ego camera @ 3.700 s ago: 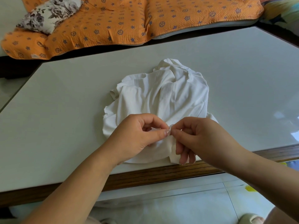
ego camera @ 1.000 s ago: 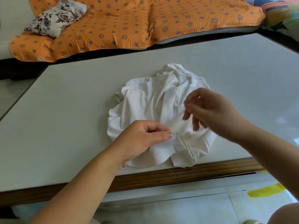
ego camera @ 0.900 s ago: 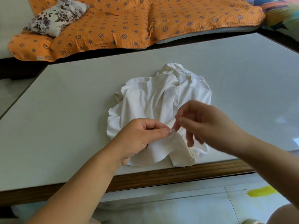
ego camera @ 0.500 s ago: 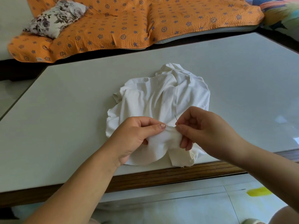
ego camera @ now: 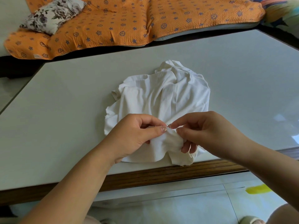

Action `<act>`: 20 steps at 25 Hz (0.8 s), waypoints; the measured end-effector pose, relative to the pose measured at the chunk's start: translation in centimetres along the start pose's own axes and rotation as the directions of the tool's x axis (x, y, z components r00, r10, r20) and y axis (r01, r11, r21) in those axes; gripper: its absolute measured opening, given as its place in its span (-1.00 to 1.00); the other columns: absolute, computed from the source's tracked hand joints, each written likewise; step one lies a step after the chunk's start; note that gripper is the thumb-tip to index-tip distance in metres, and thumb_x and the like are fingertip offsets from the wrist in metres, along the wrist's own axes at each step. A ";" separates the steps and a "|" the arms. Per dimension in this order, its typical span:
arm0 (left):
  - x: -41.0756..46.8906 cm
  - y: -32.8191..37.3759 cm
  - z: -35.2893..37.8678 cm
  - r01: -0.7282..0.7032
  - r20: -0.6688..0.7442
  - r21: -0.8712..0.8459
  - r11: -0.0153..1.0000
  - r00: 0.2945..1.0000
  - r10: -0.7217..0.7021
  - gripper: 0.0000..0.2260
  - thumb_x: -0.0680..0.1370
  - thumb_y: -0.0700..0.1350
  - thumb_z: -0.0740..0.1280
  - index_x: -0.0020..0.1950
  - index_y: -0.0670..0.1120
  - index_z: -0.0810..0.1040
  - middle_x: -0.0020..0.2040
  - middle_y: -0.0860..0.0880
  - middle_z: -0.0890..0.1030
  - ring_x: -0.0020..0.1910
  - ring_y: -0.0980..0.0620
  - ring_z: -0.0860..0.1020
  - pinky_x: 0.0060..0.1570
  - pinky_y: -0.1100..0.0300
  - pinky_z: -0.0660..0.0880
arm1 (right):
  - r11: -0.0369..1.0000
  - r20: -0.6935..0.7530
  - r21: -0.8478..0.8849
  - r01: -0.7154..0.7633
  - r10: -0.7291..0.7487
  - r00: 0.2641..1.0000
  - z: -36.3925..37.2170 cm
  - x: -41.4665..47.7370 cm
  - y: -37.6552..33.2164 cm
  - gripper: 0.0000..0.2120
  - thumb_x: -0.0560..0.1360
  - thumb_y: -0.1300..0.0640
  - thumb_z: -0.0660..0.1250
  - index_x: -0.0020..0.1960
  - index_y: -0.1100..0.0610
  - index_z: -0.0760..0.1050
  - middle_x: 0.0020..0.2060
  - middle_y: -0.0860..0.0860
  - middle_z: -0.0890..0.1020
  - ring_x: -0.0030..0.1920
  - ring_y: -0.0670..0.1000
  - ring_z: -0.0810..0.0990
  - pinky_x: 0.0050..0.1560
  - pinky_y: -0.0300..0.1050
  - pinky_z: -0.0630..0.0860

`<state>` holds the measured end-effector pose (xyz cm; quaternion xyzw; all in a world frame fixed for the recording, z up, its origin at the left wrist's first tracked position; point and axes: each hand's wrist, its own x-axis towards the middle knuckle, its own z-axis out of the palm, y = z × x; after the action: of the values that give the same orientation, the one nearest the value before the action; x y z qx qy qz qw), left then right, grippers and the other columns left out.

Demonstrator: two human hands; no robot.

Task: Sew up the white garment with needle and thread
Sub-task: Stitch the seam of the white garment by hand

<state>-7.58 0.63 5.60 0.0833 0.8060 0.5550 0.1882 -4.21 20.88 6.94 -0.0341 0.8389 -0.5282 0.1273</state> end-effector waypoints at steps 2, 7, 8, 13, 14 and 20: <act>0.0 0.0 0.0 -0.002 -0.003 0.011 1.000 1.000 0.002 -0.92 0.49 -0.13 0.45 -0.10 0.03 0.73 -0.19 0.04 0.70 -0.26 0.25 0.56 -0.24 0.39 0.45 | 1.000 0.016 0.012 -0.012 0.012 1.000 -0.1 0.0 -0.1 -0.77 0.54 0.28 0.30 -0.06 0.02 0.67 -0.41 0.05 0.69 -0.41 -0.06 0.65 -0.29 -0.33 0.52; 0.0 0.1 -0.1 -0.004 -0.024 0.008 1.000 1.000 0.004 -0.92 0.48 -0.12 0.46 -0.17 0.06 0.72 -0.25 0.11 0.68 -0.28 0.26 0.54 -0.24 0.39 0.46 | 0.998 0.059 0.008 -0.061 0.060 0.996 -0.3 0.0 -0.2 -0.79 0.51 0.33 0.30 -0.11 0.09 0.66 -0.37 0.05 0.71 -0.34 -0.04 0.70 -0.26 -0.34 0.53; 0.0 0.1 -0.1 -0.003 -0.024 0.007 1.000 1.000 0.003 -0.93 0.47 -0.12 0.46 -0.16 0.05 0.72 -0.24 0.10 0.68 -0.28 0.26 0.54 -0.24 0.39 0.46 | 0.998 0.067 0.010 -0.069 0.068 0.995 -0.3 0.0 -0.2 -0.79 0.50 0.33 0.31 -0.11 0.09 0.66 -0.36 0.05 0.72 -0.33 -0.04 0.70 -0.26 -0.35 0.53; -0.1 0.1 -0.2 0.016 -0.007 0.002 1.000 1.000 -0.016 -0.94 0.47 -0.13 0.46 -0.13 0.03 0.73 -0.17 0.03 0.71 -0.18 0.18 0.59 -0.16 0.34 0.51 | 0.997 0.091 0.023 -0.073 0.071 0.993 -0.3 0.0 -0.1 -0.82 0.49 0.31 0.33 -0.11 0.10 0.66 -0.35 0.07 0.72 -0.30 -0.01 0.72 -0.24 -0.34 0.54; -0.1 0.1 -0.3 0.019 0.001 0.000 1.000 1.000 -0.019 -0.92 0.48 -0.13 0.46 -0.13 0.03 0.73 -0.16 0.03 0.72 -0.17 0.17 0.60 -0.15 0.33 0.52 | 0.997 0.094 0.031 -0.071 0.067 0.993 -0.3 0.0 0.0 -0.82 0.49 0.31 0.33 -0.10 0.10 0.66 -0.35 0.07 0.72 -0.30 -0.01 0.72 -0.24 -0.34 0.54; -0.2 0.2 -0.4 0.043 0.052 -0.039 0.998 0.998 -0.040 -0.93 0.47 -0.12 0.45 -0.12 0.03 0.73 -0.16 0.03 0.71 -0.16 0.14 0.60 -0.14 0.31 0.54 | 0.996 0.116 0.071 -0.059 0.050 0.992 -0.3 0.1 0.4 -0.81 0.53 0.31 0.32 -0.07 0.08 0.65 -0.35 0.10 0.72 -0.31 0.03 0.71 -0.23 -0.28 0.56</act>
<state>-7.61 0.28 5.95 0.0770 0.7912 0.5647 0.2219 -4.35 21.32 6.72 -0.0365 0.8106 -0.5524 0.1906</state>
